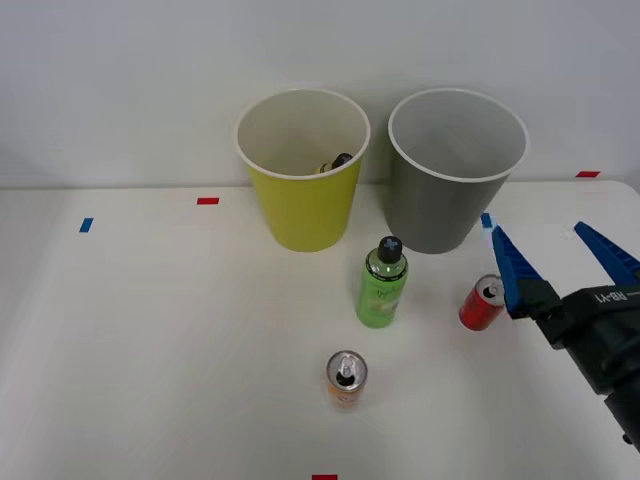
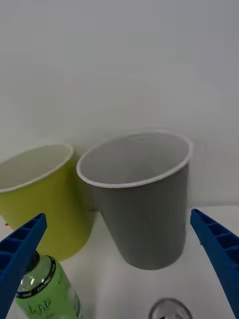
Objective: Put cans in the gray bin, plastic bottles in the light green bin
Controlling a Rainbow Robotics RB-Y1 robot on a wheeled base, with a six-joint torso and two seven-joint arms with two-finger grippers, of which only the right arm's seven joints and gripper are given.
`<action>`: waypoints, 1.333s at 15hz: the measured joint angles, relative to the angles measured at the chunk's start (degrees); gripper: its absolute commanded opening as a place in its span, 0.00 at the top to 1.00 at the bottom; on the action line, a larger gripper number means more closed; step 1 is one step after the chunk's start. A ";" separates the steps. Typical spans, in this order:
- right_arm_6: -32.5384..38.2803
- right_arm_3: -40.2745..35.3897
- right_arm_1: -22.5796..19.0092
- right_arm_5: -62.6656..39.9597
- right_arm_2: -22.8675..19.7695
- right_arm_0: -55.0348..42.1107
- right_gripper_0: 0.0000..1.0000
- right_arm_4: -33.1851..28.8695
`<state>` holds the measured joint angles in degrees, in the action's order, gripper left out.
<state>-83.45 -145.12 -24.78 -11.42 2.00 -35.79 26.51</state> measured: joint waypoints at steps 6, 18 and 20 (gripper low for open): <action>-1.59 -0.11 2.15 2.05 -0.72 -11.23 0.00 -1.55; -7.98 11.82 15.75 18.22 3.38 -23.16 0.00 -8.13; -8.54 15.89 18.95 21.85 3.55 -23.05 0.00 -9.11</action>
<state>-91.99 -129.23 -5.83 10.43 5.55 -58.84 17.40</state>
